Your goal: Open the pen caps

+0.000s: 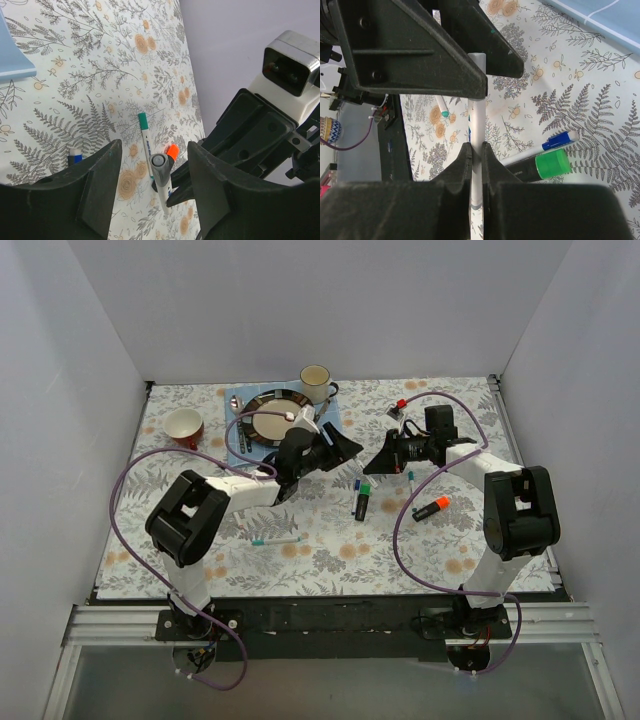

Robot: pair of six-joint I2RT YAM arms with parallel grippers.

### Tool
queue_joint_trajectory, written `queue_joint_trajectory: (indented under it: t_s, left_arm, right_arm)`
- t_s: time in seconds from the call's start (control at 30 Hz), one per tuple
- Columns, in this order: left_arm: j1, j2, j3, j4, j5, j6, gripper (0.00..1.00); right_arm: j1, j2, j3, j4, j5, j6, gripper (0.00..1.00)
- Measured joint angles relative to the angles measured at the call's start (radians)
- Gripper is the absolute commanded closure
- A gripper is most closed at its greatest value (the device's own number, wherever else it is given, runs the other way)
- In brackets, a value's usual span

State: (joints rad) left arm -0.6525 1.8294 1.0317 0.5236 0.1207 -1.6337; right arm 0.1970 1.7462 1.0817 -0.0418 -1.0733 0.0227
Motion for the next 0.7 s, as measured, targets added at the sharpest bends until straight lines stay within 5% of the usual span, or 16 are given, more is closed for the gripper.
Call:
queue_joint_trajectory:
  t_s: [0.4, 0.53, 0.57, 0.7]
  left_arm:
    - [-0.019, 0.016, 0.014, 0.008, 0.009, 0.029, 0.88]
    - [-0.021, 0.016, 0.019, 0.018, 0.011, 0.037, 0.99]
    - [-0.021, 0.016, 0.019, 0.019, 0.011, 0.038, 1.00]
    - [-0.022, 0.016, 0.018, 0.032, 0.009, 0.049, 1.00]
  right_arm:
    - [0.000, 0.000, 0.000, 0.000, -0.001, 0.000, 0.99]
    - [0.002, 0.000, 0.000, 0.001, -0.004, -0.005, 0.70]
    - [0.002, 0.000, 0.000, 0.001, -0.007, -0.004, 0.54]
    - [0.002, -0.002, -0.014, 0.016, -0.031, -0.005, 0.33]
